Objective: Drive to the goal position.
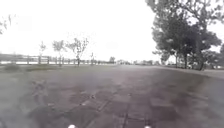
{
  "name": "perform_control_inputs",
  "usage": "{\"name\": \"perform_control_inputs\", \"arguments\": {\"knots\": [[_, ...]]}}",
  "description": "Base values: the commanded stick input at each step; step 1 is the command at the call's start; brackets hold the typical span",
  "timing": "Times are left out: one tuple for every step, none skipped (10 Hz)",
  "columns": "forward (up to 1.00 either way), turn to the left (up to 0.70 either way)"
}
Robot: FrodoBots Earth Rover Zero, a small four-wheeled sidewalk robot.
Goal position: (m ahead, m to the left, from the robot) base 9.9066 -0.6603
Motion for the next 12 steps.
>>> {"name": "perform_control_inputs", "arguments": {"knots": [[1.00, 0.00], [1.00, 0.00], [1.00, 0.00], [1.00, -0.28], [1.00, -0.40], [1.00, -0.40], [1.00, -0.40], [1.00, -0.40], [1.00, -0.40], [1.00, -0.26], [1.00, 0.00], [1.00, 0.00]]}}
